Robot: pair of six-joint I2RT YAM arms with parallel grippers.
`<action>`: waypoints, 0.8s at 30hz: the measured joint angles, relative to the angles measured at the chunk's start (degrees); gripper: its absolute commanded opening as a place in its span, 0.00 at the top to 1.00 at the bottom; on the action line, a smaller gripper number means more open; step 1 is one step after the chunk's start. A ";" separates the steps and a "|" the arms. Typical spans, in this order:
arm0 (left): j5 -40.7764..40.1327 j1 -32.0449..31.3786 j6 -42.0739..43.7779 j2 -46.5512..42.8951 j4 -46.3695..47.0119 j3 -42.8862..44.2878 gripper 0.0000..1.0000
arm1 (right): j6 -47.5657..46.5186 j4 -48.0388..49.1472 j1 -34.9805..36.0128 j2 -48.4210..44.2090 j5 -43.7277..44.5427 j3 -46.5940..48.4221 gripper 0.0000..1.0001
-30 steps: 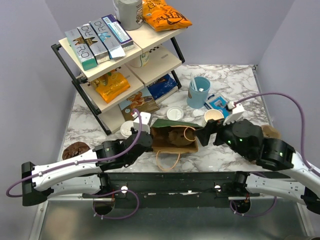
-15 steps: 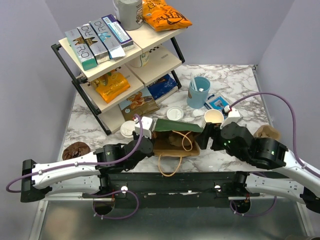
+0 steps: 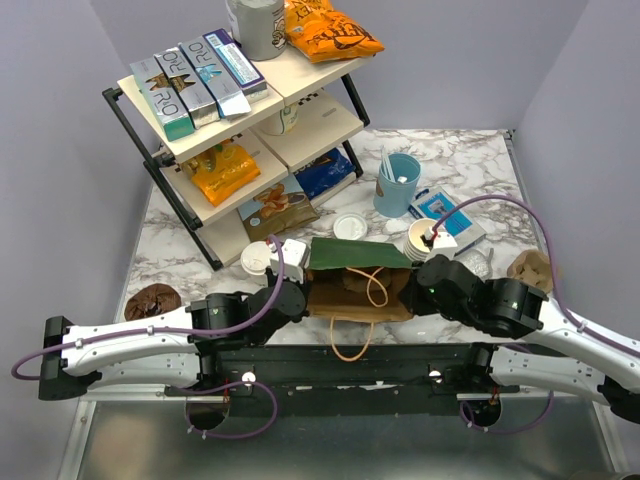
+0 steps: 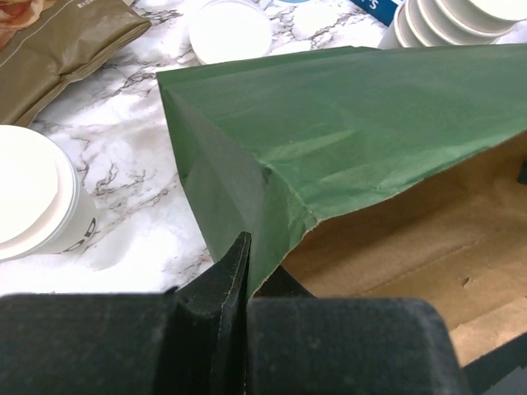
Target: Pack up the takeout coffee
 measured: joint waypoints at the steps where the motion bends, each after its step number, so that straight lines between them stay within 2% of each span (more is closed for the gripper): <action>1: 0.20 -0.11 -0.02 -0.11 -0.07 0.00 0.85 | -0.31 0.04 -0.02 0.09 -0.17 0.00 0.85; 2: 0.37 -0.24 -0.09 -0.20 -0.13 0.00 0.82 | -0.42 -0.04 -0.02 0.07 -0.31 0.00 0.89; 3: 0.63 -0.37 -0.24 -0.22 -0.37 0.00 0.70 | -0.59 -0.02 -0.02 -0.09 -0.42 -0.02 0.93; 5: 1.44 -0.46 -0.66 -0.28 -1.25 -0.02 0.56 | -0.50 0.00 -0.02 -0.57 -0.87 -0.44 0.99; 6: 2.05 -0.48 -1.01 -0.31 -1.86 -0.02 0.41 | -0.39 0.07 -0.02 -0.94 -1.07 -0.98 0.99; 8: 2.99 -0.50 -1.46 -0.35 -2.80 -0.02 0.24 | -0.39 0.39 -0.02 -1.62 -1.68 -2.56 0.99; 12: 4.46 -0.50 -2.89 -1.38 -4.83 0.04 0.01 | -1.20 0.96 -0.02 -1.62 -2.73 -3.56 0.99; 20: 6.47 -0.50 -4.09 -7.17 -7.32 1.60 0.01 | -5.79 3.06 1.01 0.37 -4.24 -3.15 0.99; 24: 6.64 -0.50 -2.67 -6.03 -8.87 5.25 0.01 | -8.94 3.13 2.45 1.49 -3.15 -2.29 0.99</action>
